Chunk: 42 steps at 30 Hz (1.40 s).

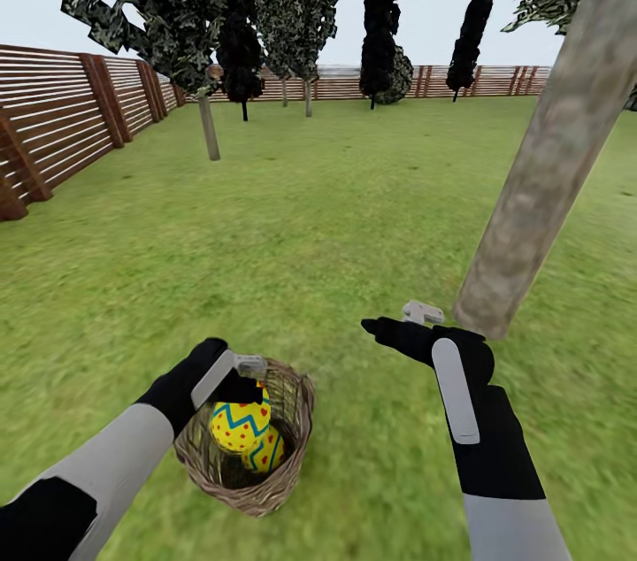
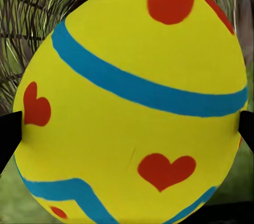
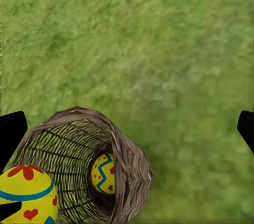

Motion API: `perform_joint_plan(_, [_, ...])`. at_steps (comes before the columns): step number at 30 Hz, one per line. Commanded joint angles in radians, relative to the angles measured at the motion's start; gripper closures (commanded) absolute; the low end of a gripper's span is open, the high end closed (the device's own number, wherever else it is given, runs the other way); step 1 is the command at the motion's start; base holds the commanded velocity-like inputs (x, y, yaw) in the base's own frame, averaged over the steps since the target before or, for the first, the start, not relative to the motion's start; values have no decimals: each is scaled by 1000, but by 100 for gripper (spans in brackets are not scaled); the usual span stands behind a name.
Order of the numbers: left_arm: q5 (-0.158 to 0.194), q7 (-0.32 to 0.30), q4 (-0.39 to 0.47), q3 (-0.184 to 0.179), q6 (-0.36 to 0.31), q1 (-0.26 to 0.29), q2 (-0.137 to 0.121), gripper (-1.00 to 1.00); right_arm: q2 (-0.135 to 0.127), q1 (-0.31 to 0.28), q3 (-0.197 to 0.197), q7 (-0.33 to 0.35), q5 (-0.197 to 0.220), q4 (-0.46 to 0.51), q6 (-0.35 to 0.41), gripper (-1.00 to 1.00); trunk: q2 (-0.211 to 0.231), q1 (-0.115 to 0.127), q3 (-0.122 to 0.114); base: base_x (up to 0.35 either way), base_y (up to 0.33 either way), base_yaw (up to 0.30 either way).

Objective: Take the three Easter eggs out of the wicker basket on the lawn in the garden, then place them on the lawn next to a single tree (choose any tree) so that all three eggs are next to the same tree and none are left in the basket.

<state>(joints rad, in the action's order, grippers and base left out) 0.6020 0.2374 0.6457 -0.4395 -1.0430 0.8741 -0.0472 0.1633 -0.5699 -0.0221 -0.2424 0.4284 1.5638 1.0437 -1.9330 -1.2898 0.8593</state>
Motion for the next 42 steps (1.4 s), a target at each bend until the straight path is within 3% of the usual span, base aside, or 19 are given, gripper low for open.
perform_joint_plan(1, [9,8,28,-6,-4,1,-2,100,1,-1,-1,-9,10,1,3,-100,7,4,-2,0,0,0])
perform_joint_plan(25, [8,8,70,-3,-4,0,-3,100,2,-1,1,-8,10,-15,3,-100,175,96,-77,-116,-8,0])
perform_joint_plan(29, [3,23,193,-3,-4,-3,-4,100,2,-1,1,-8,10,-15,3,-100,203,111,-90,-6,-1,0])
perform_joint_plan(35, [4,168,397,-2,-4,-14,-3,100,2,-1,1,-8,10,-15,3,-100,245,134,-109,0,0,0])
perform_joint_plan(42, [5,304,564,-2,-4,-49,-3,100,2,-1,1,-8,10,-15,3,-100,294,161,-131,0,0,0])
